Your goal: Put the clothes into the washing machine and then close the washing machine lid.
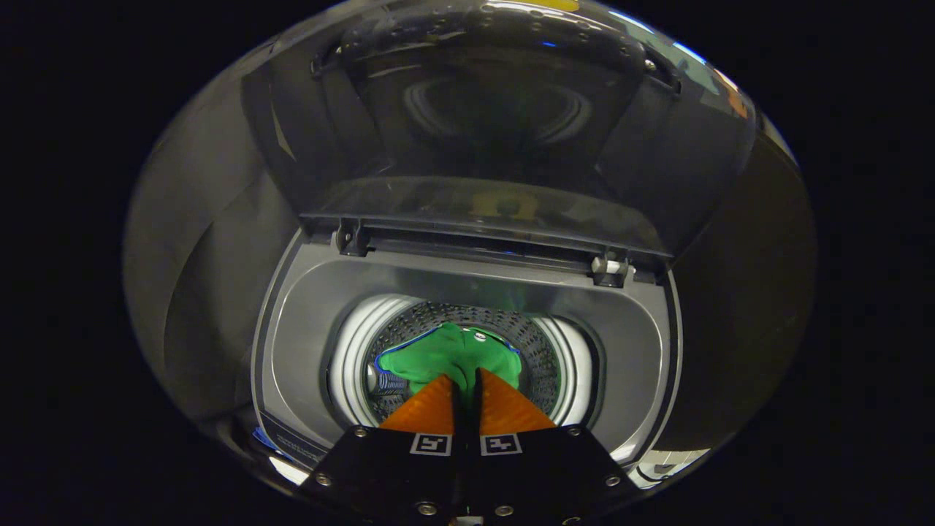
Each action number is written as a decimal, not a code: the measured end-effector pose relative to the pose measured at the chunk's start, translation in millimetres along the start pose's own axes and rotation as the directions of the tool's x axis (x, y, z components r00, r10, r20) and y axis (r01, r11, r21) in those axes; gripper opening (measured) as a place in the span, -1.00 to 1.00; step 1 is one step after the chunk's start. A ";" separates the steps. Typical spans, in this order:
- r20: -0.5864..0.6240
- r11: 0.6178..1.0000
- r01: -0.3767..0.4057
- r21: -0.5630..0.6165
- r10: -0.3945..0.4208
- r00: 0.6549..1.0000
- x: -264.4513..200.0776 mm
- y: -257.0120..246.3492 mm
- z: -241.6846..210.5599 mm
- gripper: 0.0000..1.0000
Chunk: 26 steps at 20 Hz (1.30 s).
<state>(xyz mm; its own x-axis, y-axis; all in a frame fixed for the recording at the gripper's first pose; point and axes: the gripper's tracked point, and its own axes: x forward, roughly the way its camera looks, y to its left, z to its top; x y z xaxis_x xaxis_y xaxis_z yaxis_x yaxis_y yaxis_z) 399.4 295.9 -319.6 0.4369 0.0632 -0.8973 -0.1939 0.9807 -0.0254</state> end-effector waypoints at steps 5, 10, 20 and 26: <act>0.001 1.000 0.020 0.003 -0.020 1.000 1.4 -2.3 -1.1 -1.00; 0.063 0.999 0.033 0.016 -0.033 0.997 -3.0 -2.9 7.5 0.92; 0.172 0.996 0.029 0.082 -0.043 0.984 -39.9 4.0 25.6 0.91; 0.350 0.990 0.076 0.120 -0.114 0.930 -114.9 3.3 71.0 0.91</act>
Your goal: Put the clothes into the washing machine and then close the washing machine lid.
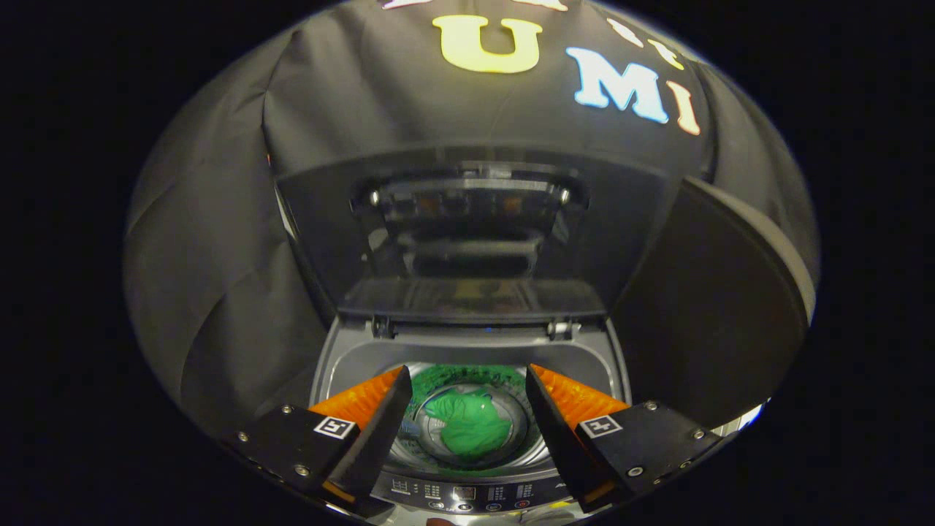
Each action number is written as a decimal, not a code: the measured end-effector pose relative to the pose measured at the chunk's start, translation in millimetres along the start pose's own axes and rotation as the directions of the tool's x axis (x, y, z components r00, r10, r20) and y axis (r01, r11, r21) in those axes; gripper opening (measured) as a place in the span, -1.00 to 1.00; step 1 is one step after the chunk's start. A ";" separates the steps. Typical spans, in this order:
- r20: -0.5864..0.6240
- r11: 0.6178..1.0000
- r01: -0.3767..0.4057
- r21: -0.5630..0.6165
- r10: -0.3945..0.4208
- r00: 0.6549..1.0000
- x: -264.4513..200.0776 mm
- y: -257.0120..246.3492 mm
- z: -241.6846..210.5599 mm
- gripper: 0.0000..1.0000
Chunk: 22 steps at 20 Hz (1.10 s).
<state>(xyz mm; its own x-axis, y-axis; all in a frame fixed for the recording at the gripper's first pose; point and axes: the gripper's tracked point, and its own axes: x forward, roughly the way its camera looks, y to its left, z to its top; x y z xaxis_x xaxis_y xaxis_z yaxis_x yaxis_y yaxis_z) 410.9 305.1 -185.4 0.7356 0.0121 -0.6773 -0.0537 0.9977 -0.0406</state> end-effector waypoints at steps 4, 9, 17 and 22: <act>0.133 1.000 0.027 0.003 -0.027 0.991 -42.5 6.6 66.0 0.91; 0.223 0.996 0.077 -0.040 -0.066 0.973 -60.5 4.3 141.5 0.91; 0.200 0.995 0.099 -0.017 -0.094 0.975 -8.5 -20.1 208.1 0.92; 0.097 0.997 0.082 0.001 -0.082 0.992 46.7 -32.9 211.4 0.93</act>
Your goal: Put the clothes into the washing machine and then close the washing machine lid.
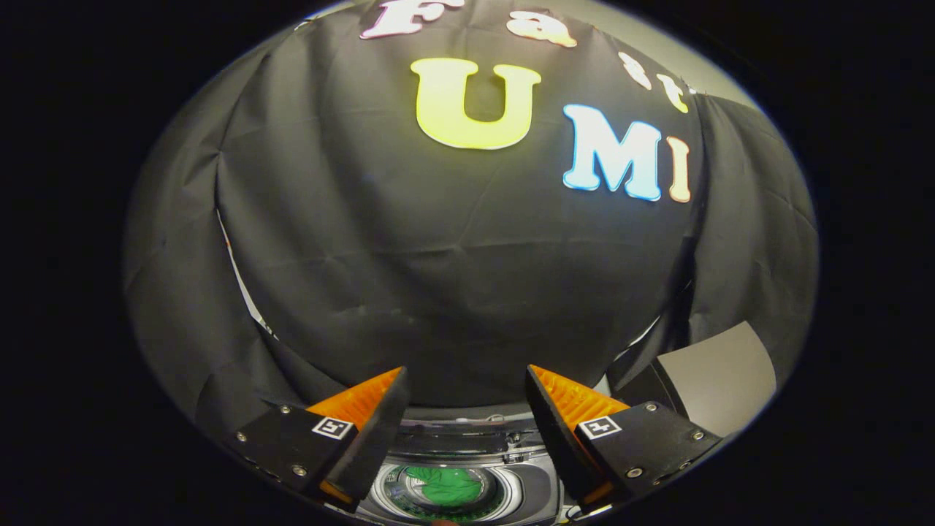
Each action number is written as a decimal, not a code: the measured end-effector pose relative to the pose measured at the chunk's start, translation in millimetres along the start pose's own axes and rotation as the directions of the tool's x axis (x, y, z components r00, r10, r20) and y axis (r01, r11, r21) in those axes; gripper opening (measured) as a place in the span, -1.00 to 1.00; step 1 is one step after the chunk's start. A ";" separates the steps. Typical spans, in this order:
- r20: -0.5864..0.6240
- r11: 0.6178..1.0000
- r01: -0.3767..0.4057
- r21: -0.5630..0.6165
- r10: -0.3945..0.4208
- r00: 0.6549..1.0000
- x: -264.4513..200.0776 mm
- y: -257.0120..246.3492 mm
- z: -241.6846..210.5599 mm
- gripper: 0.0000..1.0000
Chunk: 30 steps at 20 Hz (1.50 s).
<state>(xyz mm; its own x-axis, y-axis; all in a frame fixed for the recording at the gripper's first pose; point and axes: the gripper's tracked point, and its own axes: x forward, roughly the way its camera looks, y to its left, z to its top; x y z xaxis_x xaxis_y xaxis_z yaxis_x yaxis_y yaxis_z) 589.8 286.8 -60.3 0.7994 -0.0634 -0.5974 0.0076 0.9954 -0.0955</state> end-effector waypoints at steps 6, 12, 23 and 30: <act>-0.128 1.000 -0.026 -0.010 0.025 0.991 42.4 -0.1 -27.0 0.92; -0.130 0.998 -0.055 0.034 0.059 0.990 44.9 3.8 -40.1 0.92; -0.034 0.999 -0.037 0.033 0.038 0.999 10.8 2.6 -57.7 0.94; 0.021 0.999 -0.040 0.032 0.039 0.999 -1.3 1.4 -67.3 0.94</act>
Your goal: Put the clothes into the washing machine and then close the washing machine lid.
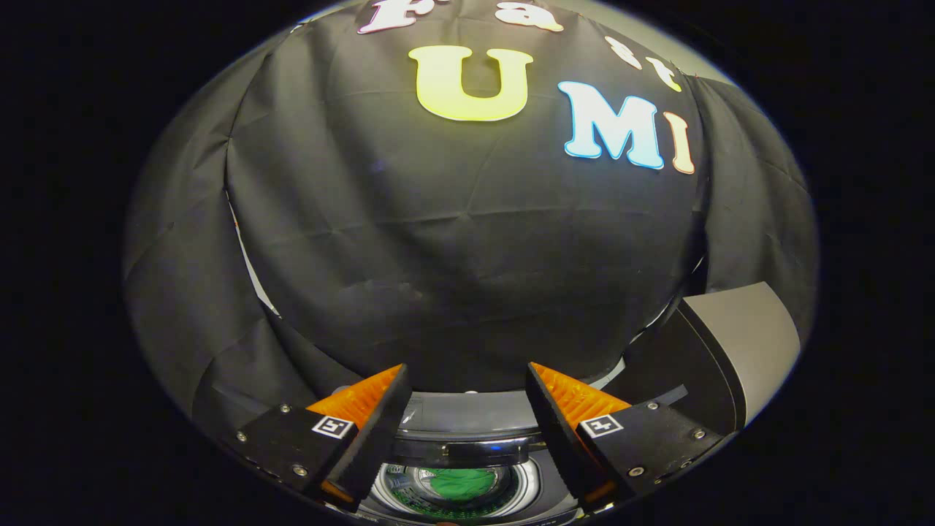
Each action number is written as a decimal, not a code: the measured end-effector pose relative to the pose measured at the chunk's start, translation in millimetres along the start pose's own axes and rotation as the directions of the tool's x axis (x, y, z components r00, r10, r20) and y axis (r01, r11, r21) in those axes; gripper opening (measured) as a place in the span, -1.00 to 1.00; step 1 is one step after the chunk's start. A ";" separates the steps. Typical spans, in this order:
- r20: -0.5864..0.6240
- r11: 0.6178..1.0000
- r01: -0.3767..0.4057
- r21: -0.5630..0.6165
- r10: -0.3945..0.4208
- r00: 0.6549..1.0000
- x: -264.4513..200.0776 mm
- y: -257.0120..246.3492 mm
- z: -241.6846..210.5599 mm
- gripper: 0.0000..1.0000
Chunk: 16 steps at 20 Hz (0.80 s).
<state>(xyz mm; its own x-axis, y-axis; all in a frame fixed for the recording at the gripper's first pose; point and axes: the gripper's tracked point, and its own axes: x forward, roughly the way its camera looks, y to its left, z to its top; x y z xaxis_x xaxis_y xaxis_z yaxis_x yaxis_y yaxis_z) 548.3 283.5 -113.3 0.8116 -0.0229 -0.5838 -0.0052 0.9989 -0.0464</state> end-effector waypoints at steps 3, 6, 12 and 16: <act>0.013 1.000 -0.002 -0.002 0.002 1.000 -19.1 4.0 -14.1 0.94; 0.030 1.000 -0.004 -0.002 0.004 1.000 -26.8 3.4 -22.3 0.94; 0.027 0.999 0.032 -0.003 -0.032 0.999 -44.6 2.8 -44.3 0.92; 0.013 0.999 0.039 -0.004 -0.039 0.999 -54.4 4.1 -65.9 0.91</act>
<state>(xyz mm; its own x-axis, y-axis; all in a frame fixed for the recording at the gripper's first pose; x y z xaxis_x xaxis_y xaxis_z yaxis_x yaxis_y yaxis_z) 465.6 286.1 -135.1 0.8189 -0.0611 -0.5707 0.0242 0.9971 -0.0721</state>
